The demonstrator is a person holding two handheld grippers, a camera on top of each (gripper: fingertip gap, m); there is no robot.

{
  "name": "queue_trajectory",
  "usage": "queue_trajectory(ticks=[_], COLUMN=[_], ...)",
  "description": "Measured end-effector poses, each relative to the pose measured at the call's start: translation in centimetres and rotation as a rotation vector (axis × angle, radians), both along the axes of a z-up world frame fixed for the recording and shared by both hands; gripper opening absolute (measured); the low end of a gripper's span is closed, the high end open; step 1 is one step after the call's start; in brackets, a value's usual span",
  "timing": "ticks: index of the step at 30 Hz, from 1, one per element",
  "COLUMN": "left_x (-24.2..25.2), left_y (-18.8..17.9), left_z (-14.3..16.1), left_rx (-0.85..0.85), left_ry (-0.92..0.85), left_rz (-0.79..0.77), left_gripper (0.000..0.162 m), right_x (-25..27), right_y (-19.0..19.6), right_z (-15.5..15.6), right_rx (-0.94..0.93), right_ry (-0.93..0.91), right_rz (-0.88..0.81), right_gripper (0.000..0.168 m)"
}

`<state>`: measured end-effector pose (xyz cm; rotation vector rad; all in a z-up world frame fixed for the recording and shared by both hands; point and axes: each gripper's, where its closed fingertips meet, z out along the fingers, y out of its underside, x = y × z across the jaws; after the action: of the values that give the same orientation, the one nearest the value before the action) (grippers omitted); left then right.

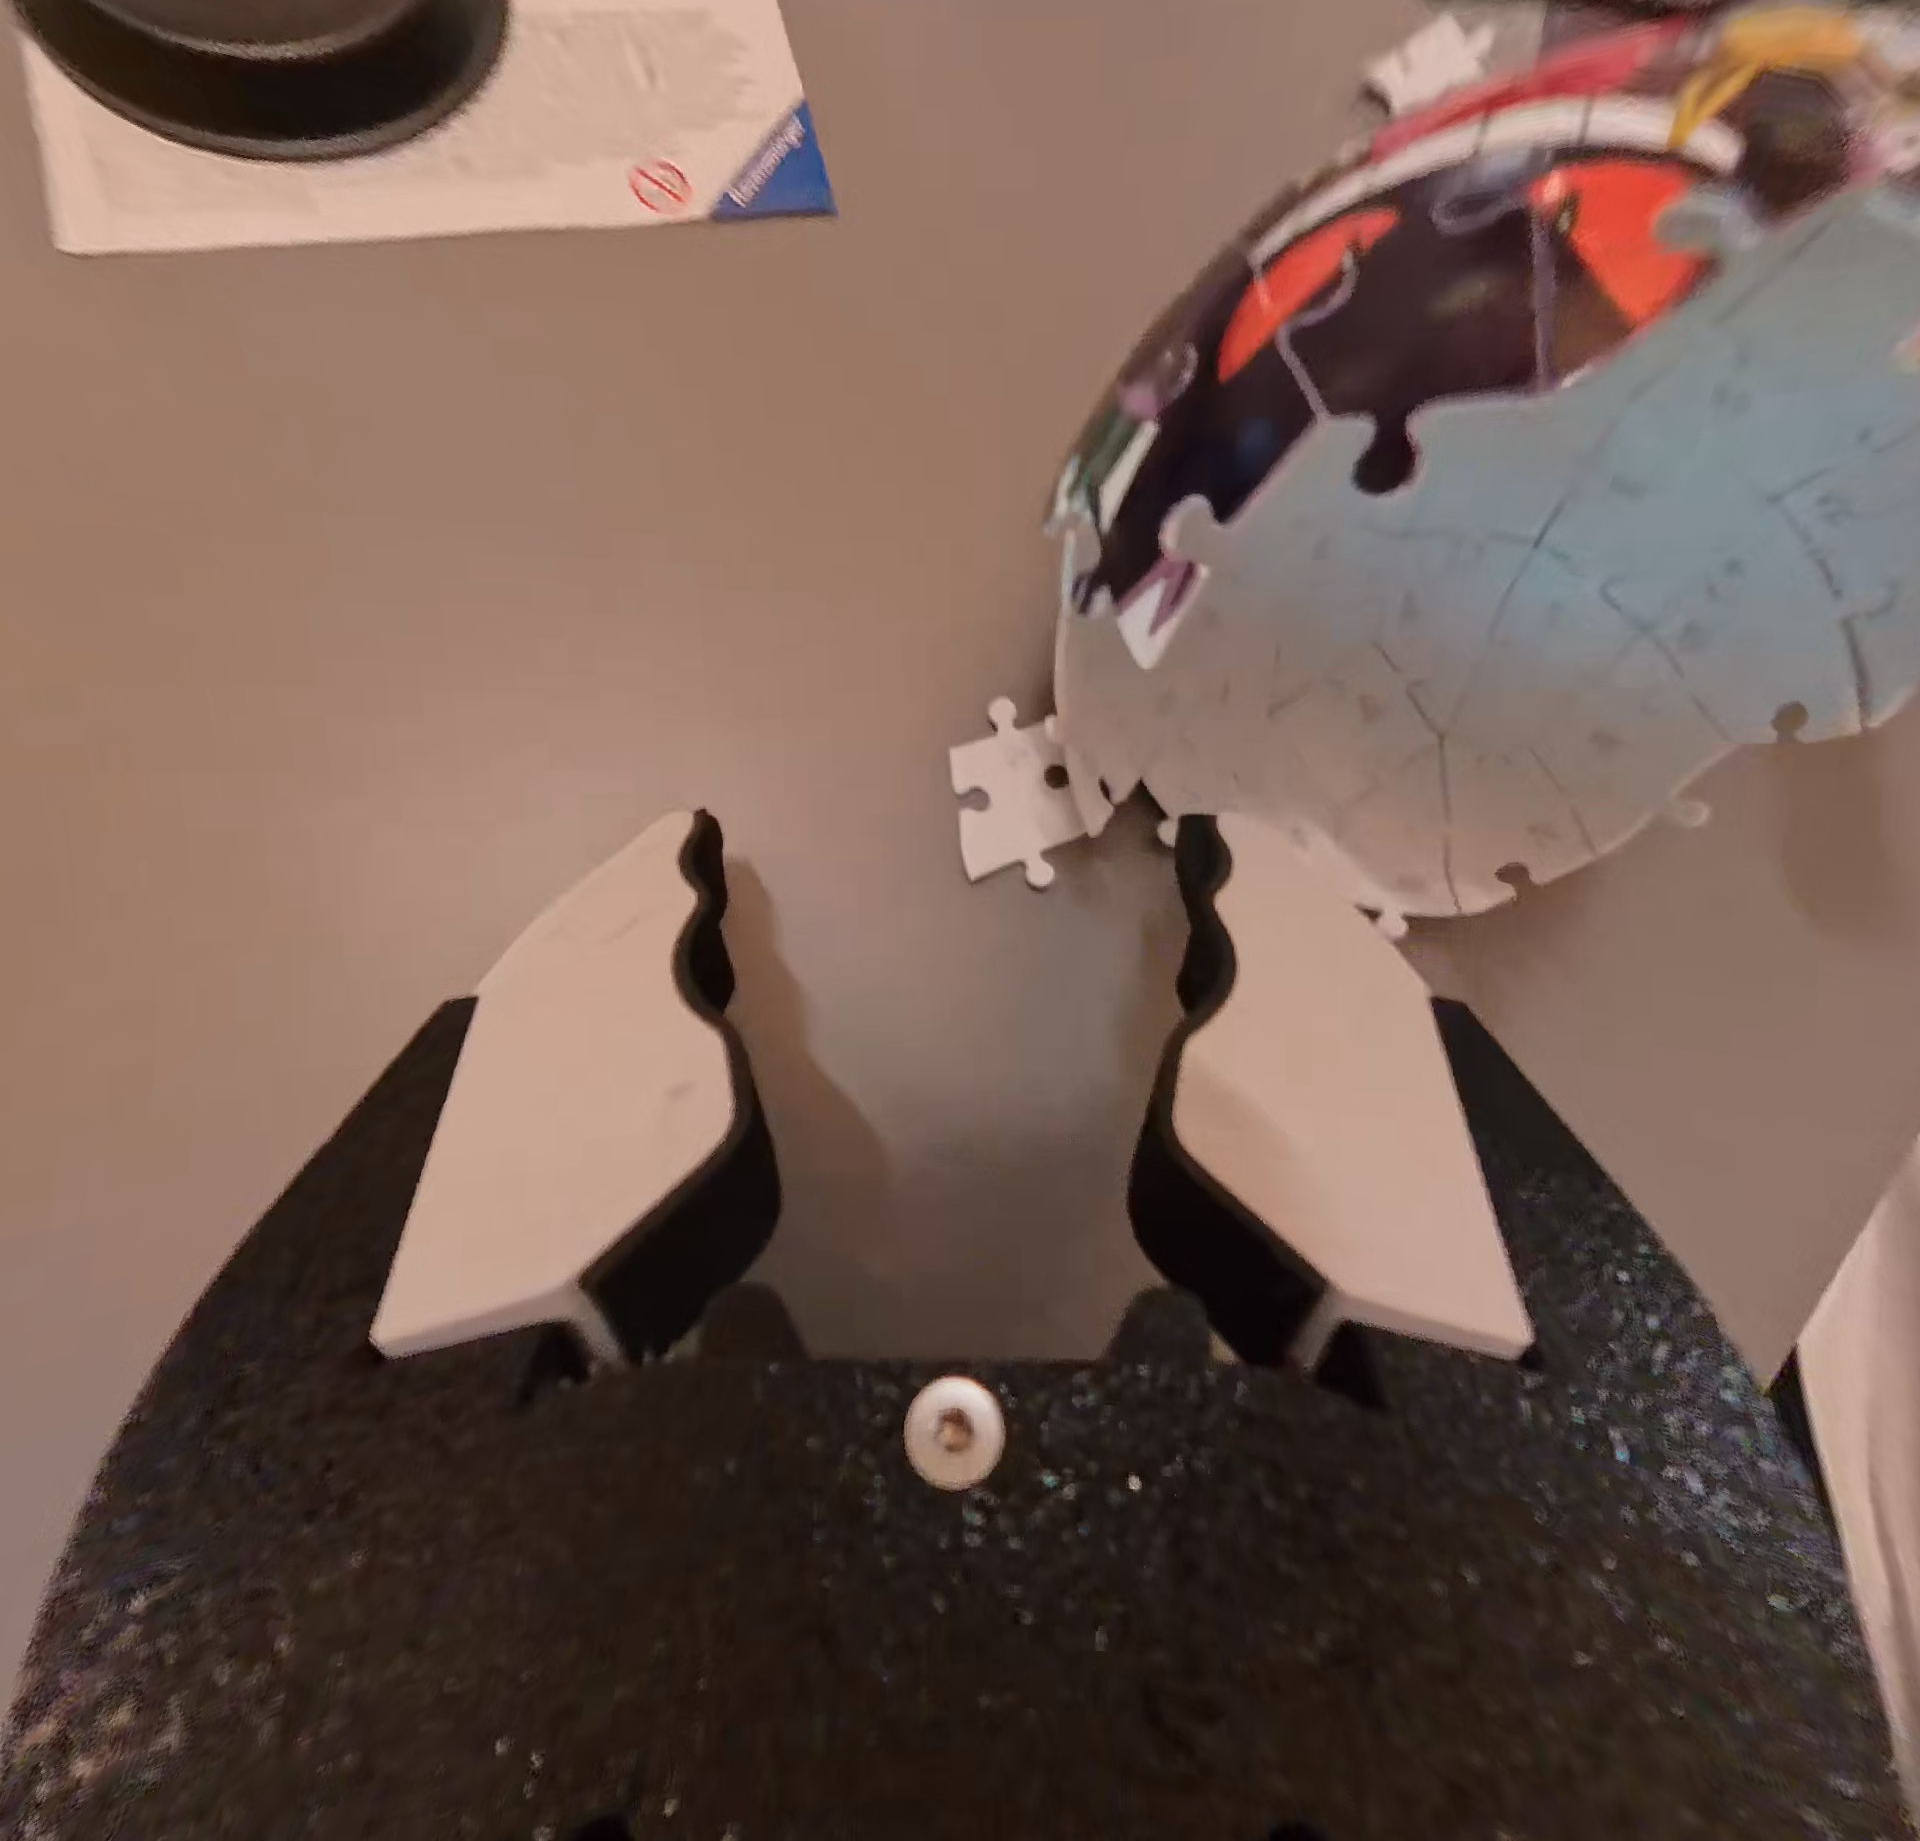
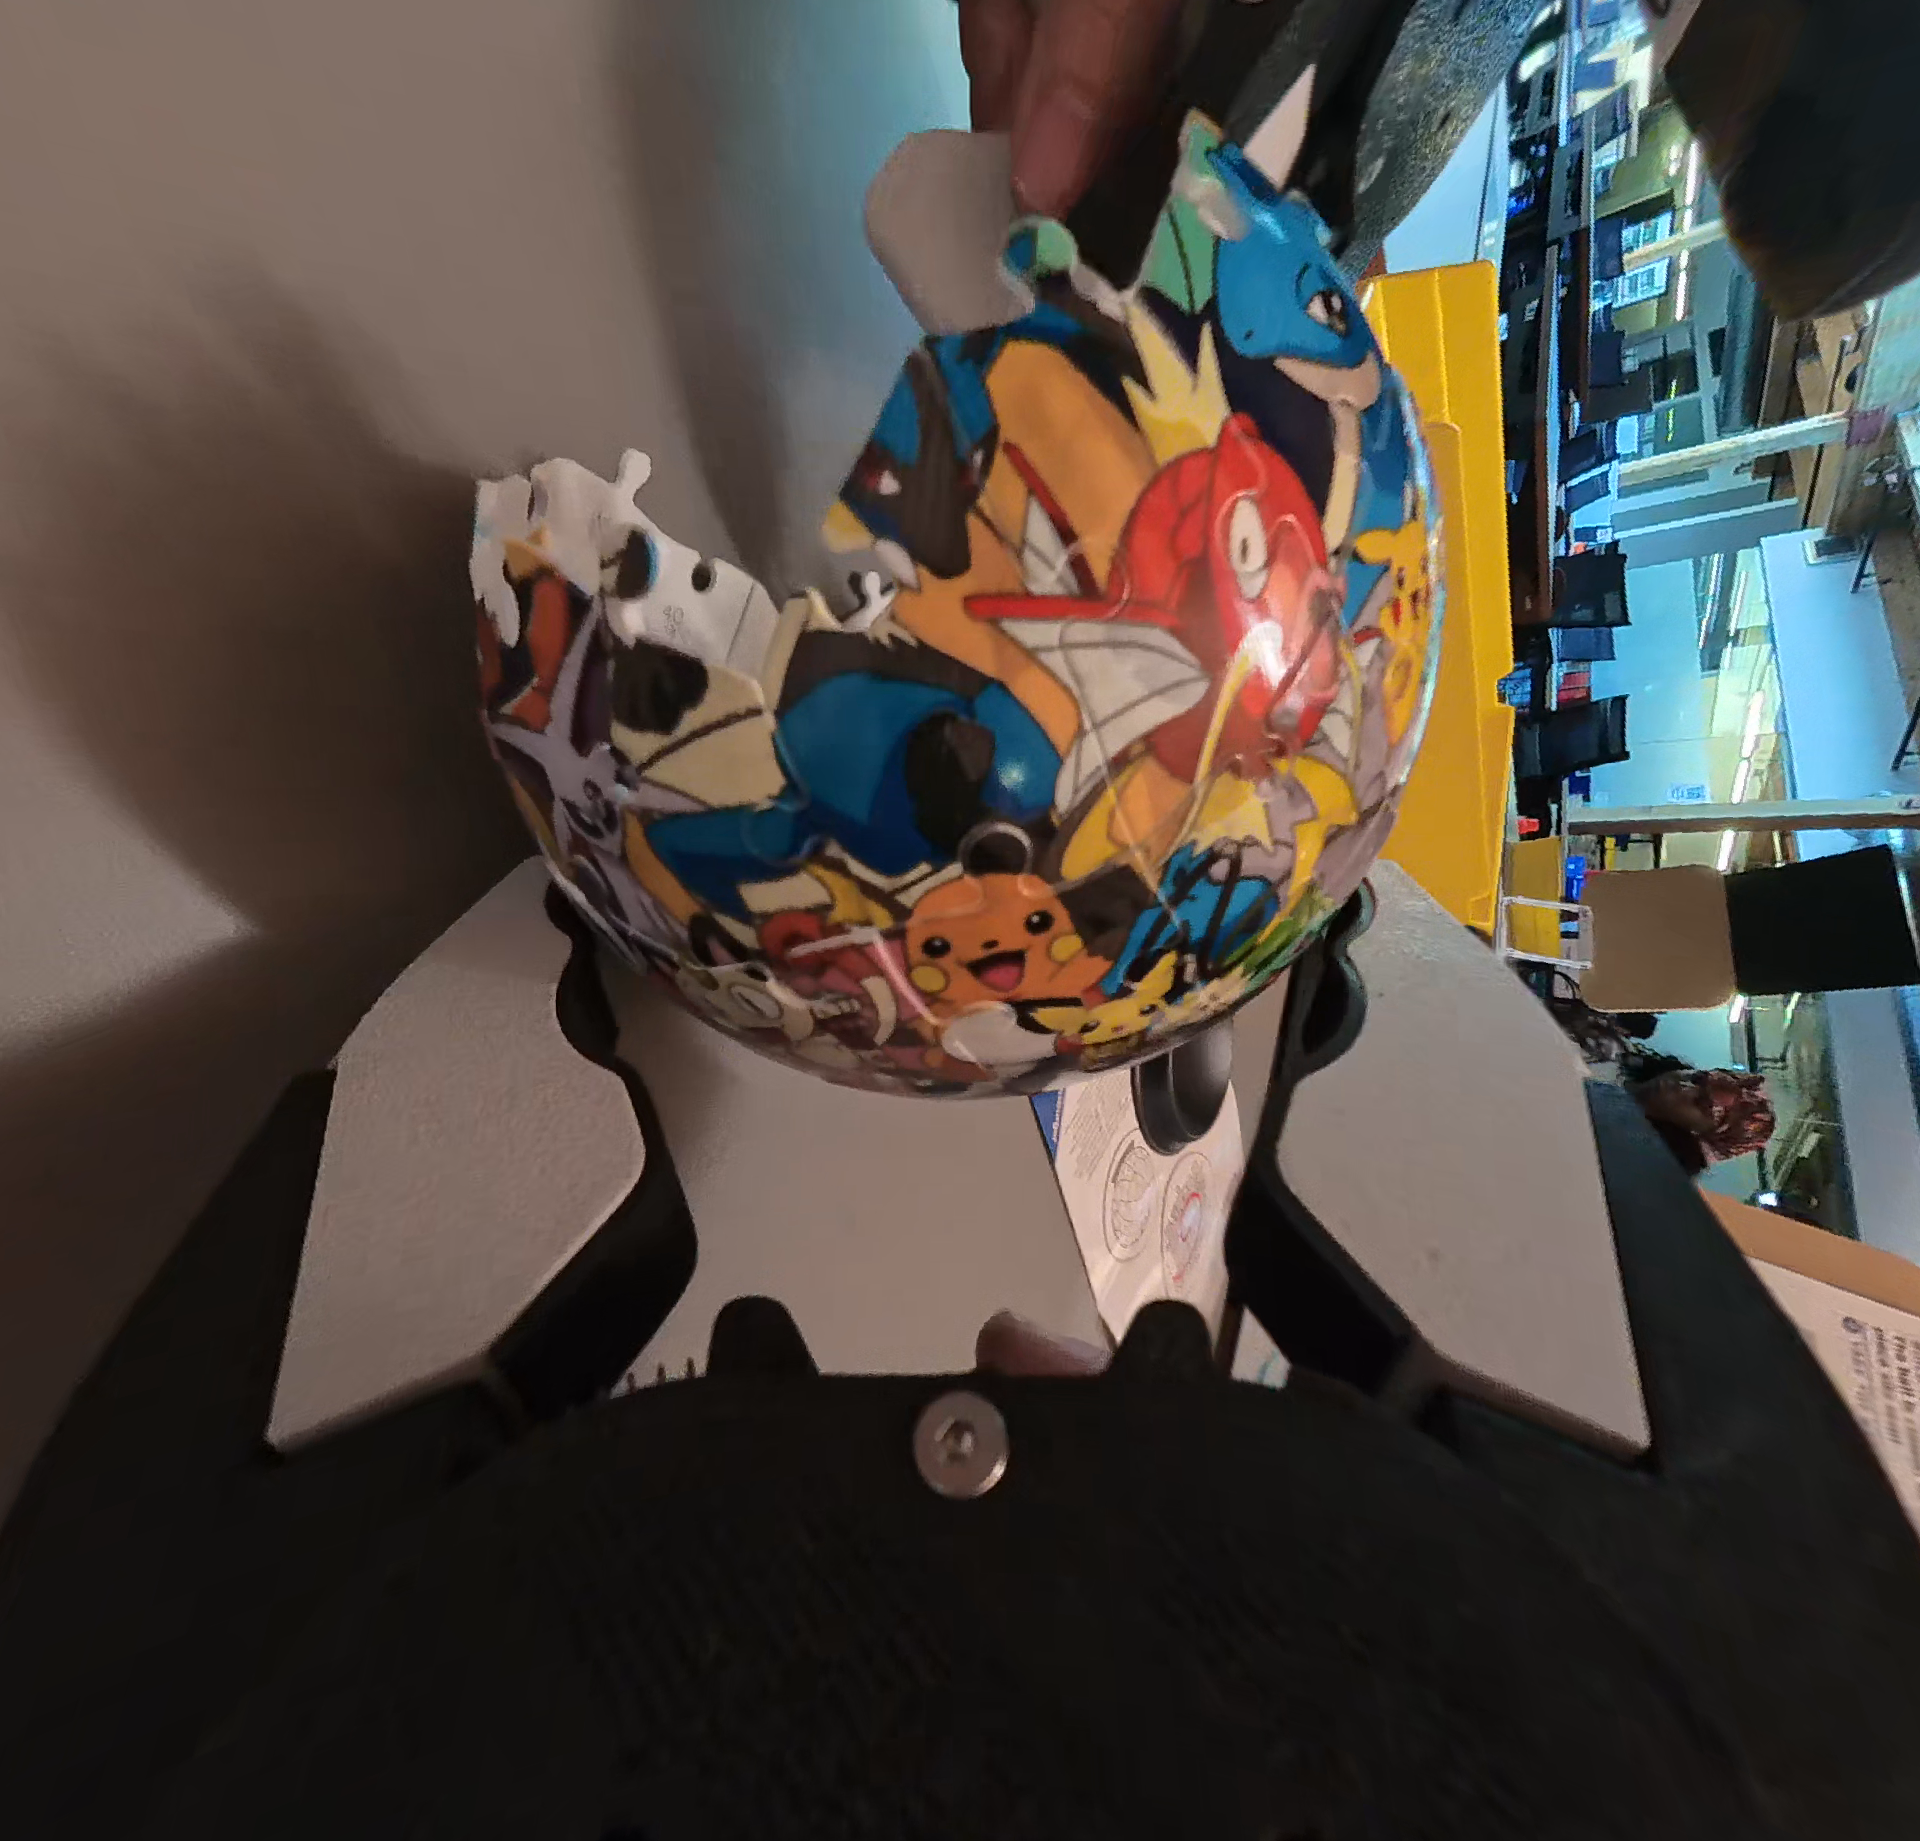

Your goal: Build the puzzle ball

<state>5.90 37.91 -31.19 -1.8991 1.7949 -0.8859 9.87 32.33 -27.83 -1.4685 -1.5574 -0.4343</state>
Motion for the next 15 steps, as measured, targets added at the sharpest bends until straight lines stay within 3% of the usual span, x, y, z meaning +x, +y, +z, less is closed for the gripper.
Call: queue_trajectory(ticks=[1, 5, 9, 12, 15], left_x=[-0.2, 0.0, 1.5, 1.0, 0.8], left_y=[-0.1, -0.3, -1.9, -0.5, 0.6], left_z=[-0.5, -1.1, -0.9, -1.6, -1.5], left_rx=[0.03, 0.101, 0.035, 0.115, 0.071], left_ry=[0.03, 0.075, 0.021, 0.069, 0.051], left_rz=[-0.009, -0.01, -0.014, 0.008, 0.055], left_gripper=[0.084, 0.084, 0.084, 0.08, 0.076], right_x=[0.0, 0.2, 0.8, 1.4, 1.7], right_y=[0.0, -0.2, -0.6, -0.8, -1.1], right_z=[0.0, 0.4, 1.2, 1.7, 1.2], right_rx=[-0.002, -0.007, -0.005, -0.024, -0.107], right_ry=[-0.016, -0.08, -0.152, -0.15, -0.108], right_rz=[-0.002, -0.023, -0.039, -0.028, -0.009], right_gripper=[0.131, 0.131, 0.13, 0.13, 0.129])
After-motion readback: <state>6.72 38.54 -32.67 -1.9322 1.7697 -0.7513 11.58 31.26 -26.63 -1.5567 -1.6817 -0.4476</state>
